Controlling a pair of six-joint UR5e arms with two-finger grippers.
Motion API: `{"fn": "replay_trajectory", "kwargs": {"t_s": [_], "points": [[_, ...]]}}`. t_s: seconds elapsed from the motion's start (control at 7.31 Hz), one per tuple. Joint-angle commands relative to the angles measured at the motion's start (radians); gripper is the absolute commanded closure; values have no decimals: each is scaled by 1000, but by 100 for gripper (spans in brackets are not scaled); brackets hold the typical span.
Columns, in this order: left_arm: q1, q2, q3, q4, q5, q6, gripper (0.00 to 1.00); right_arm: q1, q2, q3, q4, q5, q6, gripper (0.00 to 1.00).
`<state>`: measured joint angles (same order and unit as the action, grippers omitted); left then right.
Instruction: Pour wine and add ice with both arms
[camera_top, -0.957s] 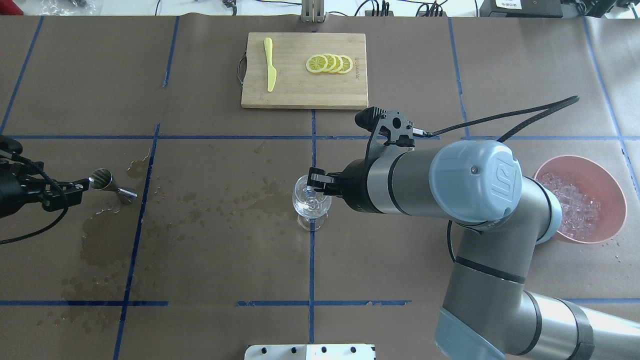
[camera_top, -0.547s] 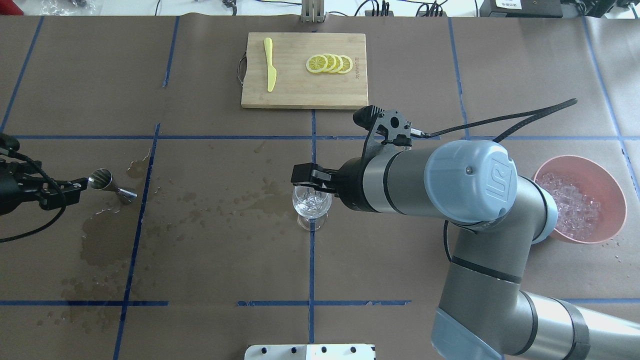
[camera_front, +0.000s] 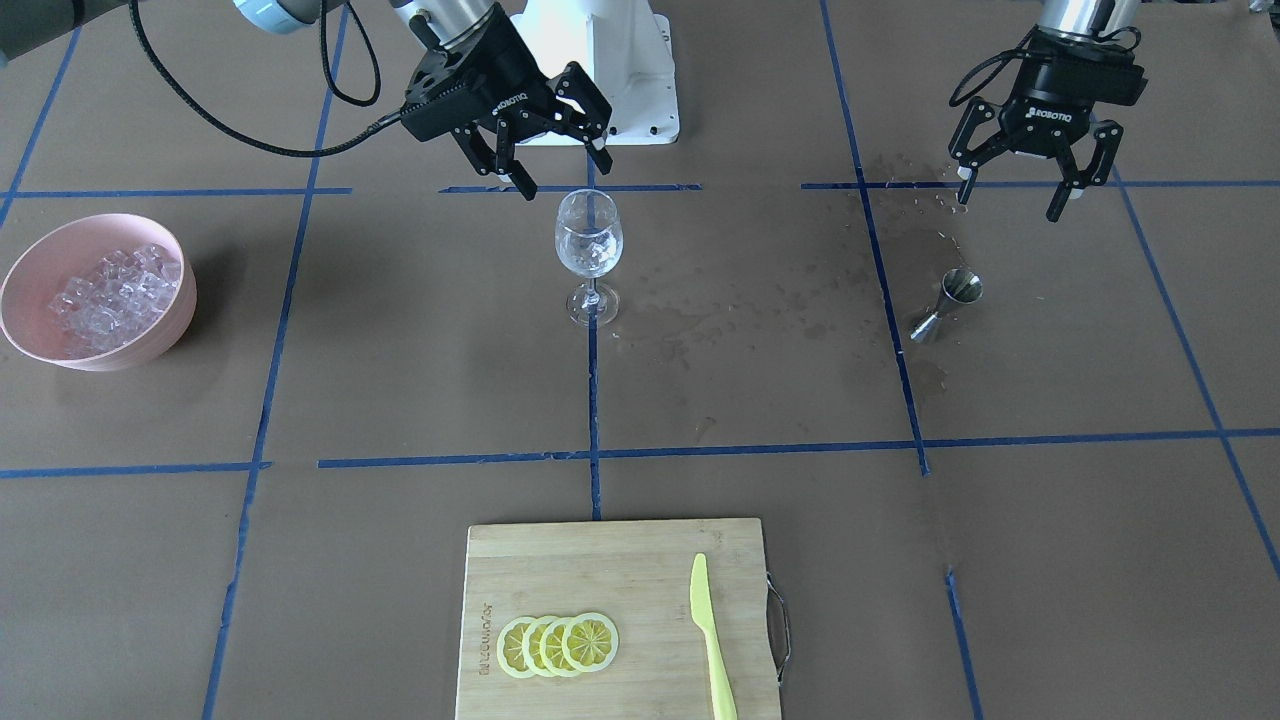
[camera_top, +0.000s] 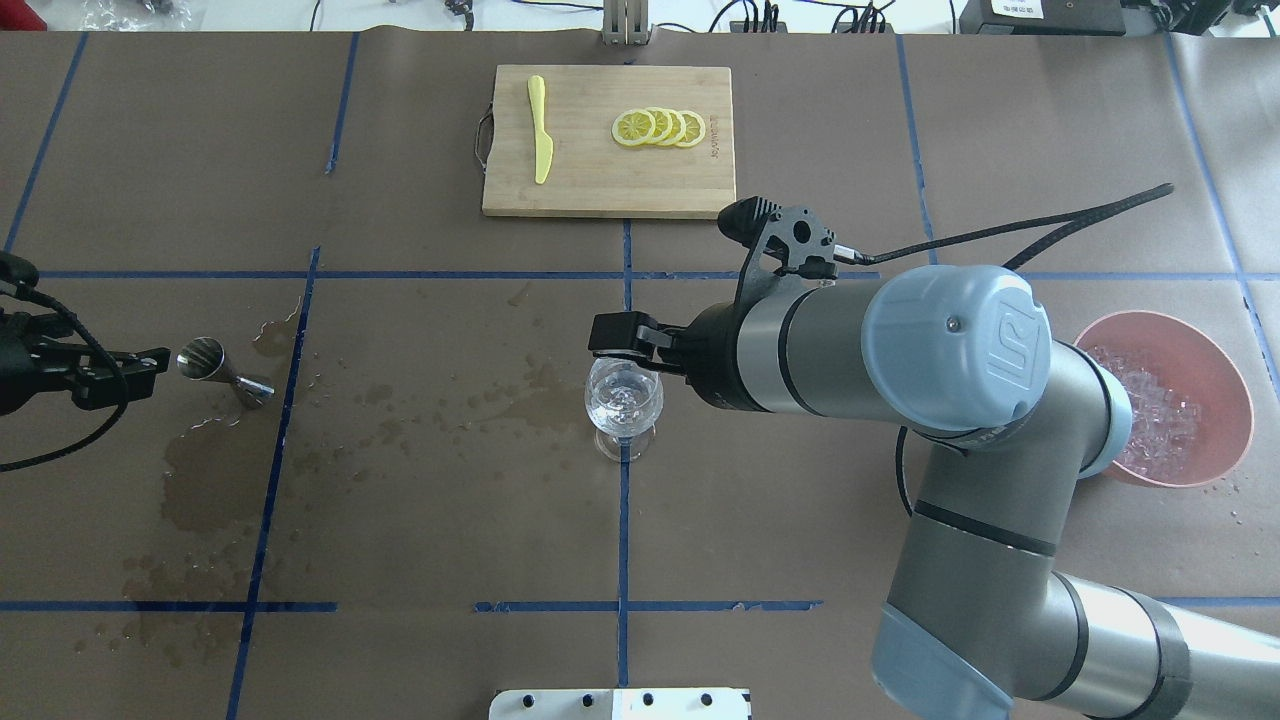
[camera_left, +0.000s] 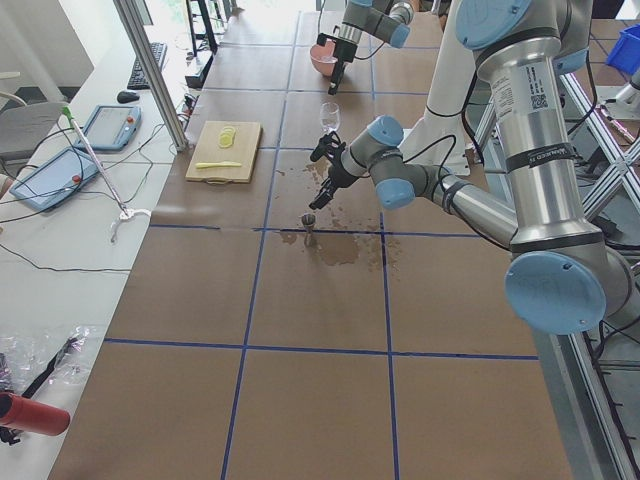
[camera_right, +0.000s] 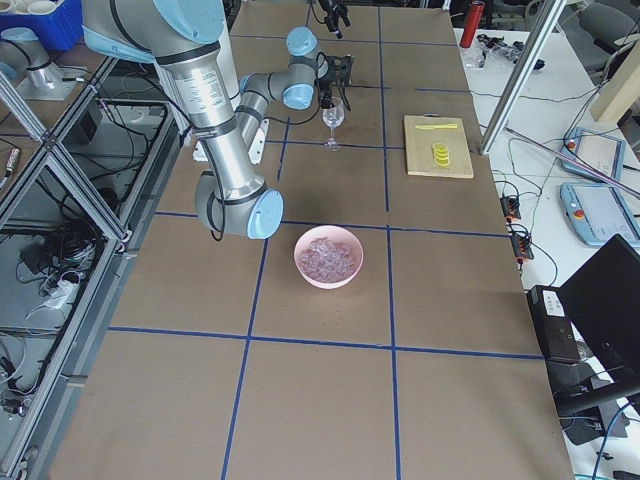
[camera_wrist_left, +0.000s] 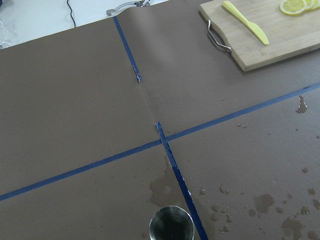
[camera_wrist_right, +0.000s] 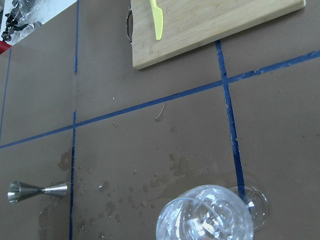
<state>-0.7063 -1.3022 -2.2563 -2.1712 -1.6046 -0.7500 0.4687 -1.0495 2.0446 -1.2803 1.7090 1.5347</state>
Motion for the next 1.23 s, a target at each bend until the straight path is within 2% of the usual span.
{"fn": "replay_trajectory", "kwargs": {"t_s": [0.0,0.14,0.41,0.55,0.82,0.96,1.09], "points": [[-141,-81,10,101,-159,96,0,56,0,45,-162,14,-37,0],[-206,-121,32,141,-243,112,0,86,-9,43,-180,14,-126,0],[-391,-210,165,154,-537,185,0,201,-15,34,-340,85,-360,0],[-459,-229,209,195,-590,277,0,268,-33,20,-408,145,-490,0],[-554,-320,272,366,-590,445,0,437,-69,-74,-490,251,-789,0],[-650,-351,326,401,-600,518,0,523,-126,-104,-499,283,-958,0],[-688,-351,369,445,-657,602,0,607,-165,-144,-498,353,-1096,0]]}}
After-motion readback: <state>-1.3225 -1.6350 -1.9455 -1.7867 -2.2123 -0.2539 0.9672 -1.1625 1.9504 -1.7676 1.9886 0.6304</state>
